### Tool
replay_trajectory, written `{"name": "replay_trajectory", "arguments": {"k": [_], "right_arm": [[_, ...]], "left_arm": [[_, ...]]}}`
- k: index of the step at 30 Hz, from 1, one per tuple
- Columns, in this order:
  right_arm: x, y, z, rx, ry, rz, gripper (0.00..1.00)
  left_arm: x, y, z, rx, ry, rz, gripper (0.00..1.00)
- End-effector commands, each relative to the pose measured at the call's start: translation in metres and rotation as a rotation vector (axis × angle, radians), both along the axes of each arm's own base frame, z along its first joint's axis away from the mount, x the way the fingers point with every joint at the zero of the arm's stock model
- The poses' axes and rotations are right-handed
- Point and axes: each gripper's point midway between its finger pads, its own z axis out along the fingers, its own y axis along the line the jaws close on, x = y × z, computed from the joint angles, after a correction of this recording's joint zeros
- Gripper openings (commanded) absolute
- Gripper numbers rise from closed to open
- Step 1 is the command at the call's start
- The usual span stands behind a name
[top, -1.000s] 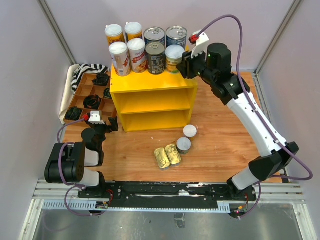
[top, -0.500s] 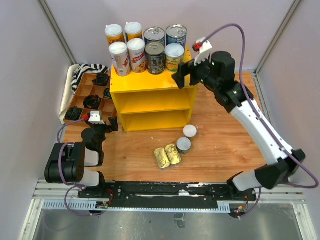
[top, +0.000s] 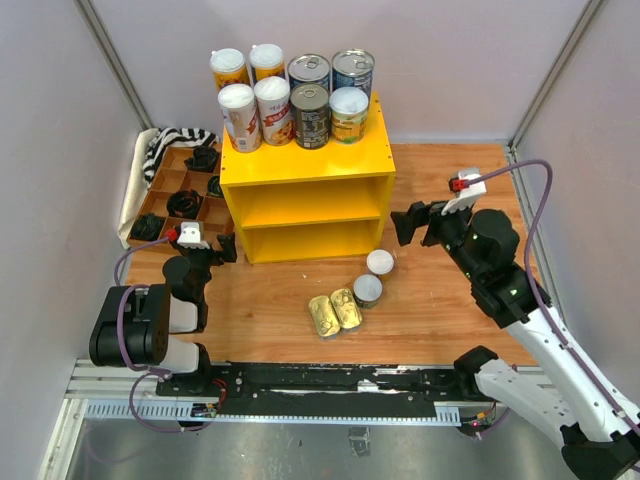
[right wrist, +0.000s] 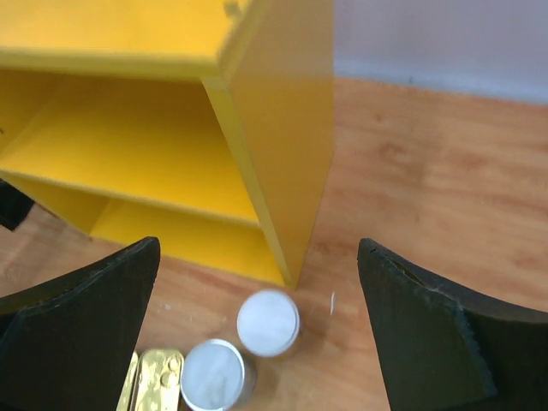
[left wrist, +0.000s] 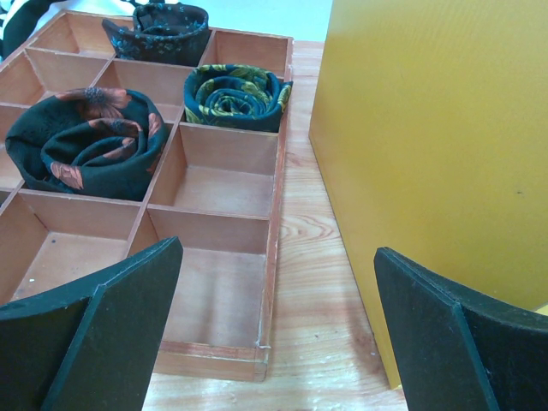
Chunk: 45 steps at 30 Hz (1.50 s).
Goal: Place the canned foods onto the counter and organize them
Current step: Pick up the canned food from the center of the board.
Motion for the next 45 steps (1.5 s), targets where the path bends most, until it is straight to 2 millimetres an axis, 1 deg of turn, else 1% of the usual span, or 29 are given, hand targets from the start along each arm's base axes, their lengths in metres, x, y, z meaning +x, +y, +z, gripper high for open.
{"name": "replay_trajectory", "arguments": {"k": [1,4,6,7,13,18,20,23,26,28,31,34,39,43,45], "right_arm": [[-0.009,-0.005,-0.073,0.032,0.209,-0.07,0.99],[-0.021,0.002,-0.113,-0.012,0.323,-0.046,0.99],[-0.034,0.006,-0.137,-0.059,0.4,-0.037,0.99],[-0.04,0.01,-0.145,-0.08,0.42,-0.026,0.99],[-0.062,0.021,-0.186,-0.132,0.492,-0.068,0.99],[-0.072,0.012,-0.223,-0.158,0.629,-0.221,0.99],[-0.075,0.012,-0.234,-0.166,0.685,-0.269,0.99],[-0.07,0.014,-0.239,-0.198,0.683,-0.318,0.98],[-0.065,0.029,-0.237,-0.186,0.647,-0.29,0.99],[-0.062,0.04,-0.232,-0.157,0.616,-0.261,0.98],[-0.059,0.051,-0.223,-0.119,0.56,-0.232,0.98],[-0.056,0.057,-0.22,-0.094,0.533,-0.226,0.98],[-0.053,0.061,-0.233,-0.142,0.552,-0.242,0.98],[-0.05,0.069,-0.242,-0.173,0.56,-0.24,0.98],[-0.05,0.069,-0.251,-0.194,0.574,-0.249,0.98]], "left_arm": [[0.003,-0.002,0.007,0.014,-0.024,-0.009,1.0],[0.004,-0.002,0.007,0.014,-0.024,-0.011,1.0],[0.004,-0.002,0.007,0.015,-0.026,-0.011,1.0],[0.003,-0.002,0.007,0.014,-0.024,-0.009,1.0],[0.003,-0.002,0.007,0.014,-0.024,-0.01,1.0],[0.004,-0.002,0.007,0.015,-0.025,-0.01,1.0],[0.004,-0.002,0.007,0.014,-0.025,-0.009,1.0],[0.004,-0.002,0.007,0.014,-0.025,-0.009,1.0],[0.004,-0.001,0.007,0.014,-0.025,-0.008,1.0],[0.004,-0.002,0.007,0.014,-0.025,-0.01,1.0],[0.004,-0.002,0.007,0.013,-0.024,-0.01,1.0],[0.004,-0.002,0.007,0.014,-0.025,-0.009,1.0],[0.004,-0.002,0.007,0.014,-0.025,-0.01,1.0],[0.004,-0.001,0.007,0.014,-0.024,-0.009,1.0],[0.004,-0.002,0.007,0.014,-0.024,-0.01,1.0]]}}
